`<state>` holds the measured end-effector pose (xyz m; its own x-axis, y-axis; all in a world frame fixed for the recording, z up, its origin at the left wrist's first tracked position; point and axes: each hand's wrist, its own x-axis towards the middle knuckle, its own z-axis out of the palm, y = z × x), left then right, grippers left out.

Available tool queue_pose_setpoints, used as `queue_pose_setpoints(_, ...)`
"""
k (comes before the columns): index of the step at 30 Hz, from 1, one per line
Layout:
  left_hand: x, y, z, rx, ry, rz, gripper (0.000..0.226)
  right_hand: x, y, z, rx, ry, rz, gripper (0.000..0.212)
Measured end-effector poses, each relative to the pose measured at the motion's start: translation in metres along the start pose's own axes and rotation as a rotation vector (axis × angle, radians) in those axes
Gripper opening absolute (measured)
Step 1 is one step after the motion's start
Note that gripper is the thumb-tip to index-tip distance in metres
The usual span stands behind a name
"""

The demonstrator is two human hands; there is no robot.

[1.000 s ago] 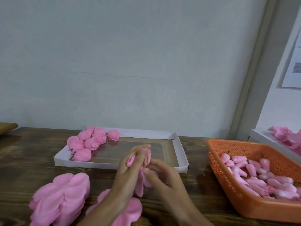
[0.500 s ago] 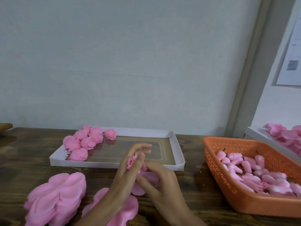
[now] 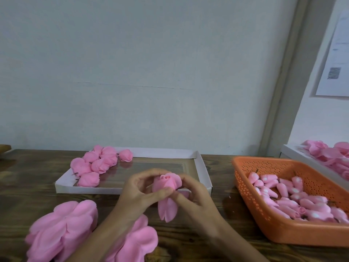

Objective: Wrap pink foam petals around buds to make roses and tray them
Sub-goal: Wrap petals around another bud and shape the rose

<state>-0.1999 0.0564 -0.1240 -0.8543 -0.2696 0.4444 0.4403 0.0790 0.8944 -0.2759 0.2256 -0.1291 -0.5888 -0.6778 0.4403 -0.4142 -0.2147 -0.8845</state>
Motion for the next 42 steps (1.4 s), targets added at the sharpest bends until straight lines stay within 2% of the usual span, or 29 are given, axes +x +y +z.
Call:
queue_pose_setpoints(5, 0.003, -0.001, -0.004, 0.039, -0.024, 0.002, 0.048, -0.001, -0.004, -0.006, -0.002, -0.03, 0.063, 0.017)
queue_pose_setpoints(8, 0.003, -0.002, -0.006, 0.05, -0.004, 0.007, 0.042, 0.0, -0.005, -0.006, -0.003, -0.028, 0.067, 0.018)
queue_pose_setpoints(12, 0.005, -0.005, -0.008, 0.058, 0.054, 0.022, 0.027, 0.002, -0.003, -0.005, 0.034, 0.032, 0.124, 0.038)
queue_pose_setpoints(15, 0.005, -0.008, -0.007, -0.012, 0.164, -0.014, 0.03, 0.006, -0.002, -0.008, 0.042, 0.11, 0.167, 0.049)
queue_pose_setpoints(19, 0.006, -0.009, -0.007, -0.037, 0.244, -0.024, 0.029, 0.009, 0.0, -0.017, 0.128, 0.235, 0.28, 0.046)
queue_pose_setpoints(23, 0.006, -0.007, -0.006, -0.004, 0.221, 0.004, 0.029, 0.009, 0.005, -0.025, 0.211, 0.294, 0.359, 0.041)
queue_pose_setpoints(27, 0.003, -0.003, -0.001, 0.12, 0.135, 0.097, 0.029, 0.01, 0.004, -0.022, 0.091, 0.398, 0.33, 0.024)
queue_pose_setpoints(31, 0.001, -0.002, 0.002, 0.167, 0.071, 0.128, 0.025, 0.007, -0.001, -0.015, 0.014, 0.444, 0.213, 0.017)
queue_pose_setpoints(42, 0.001, -0.003, 0.0, 0.058, 0.062, 0.101, 0.02, 0.005, -0.007, -0.007, 0.028, 0.188, 0.013, 0.007)
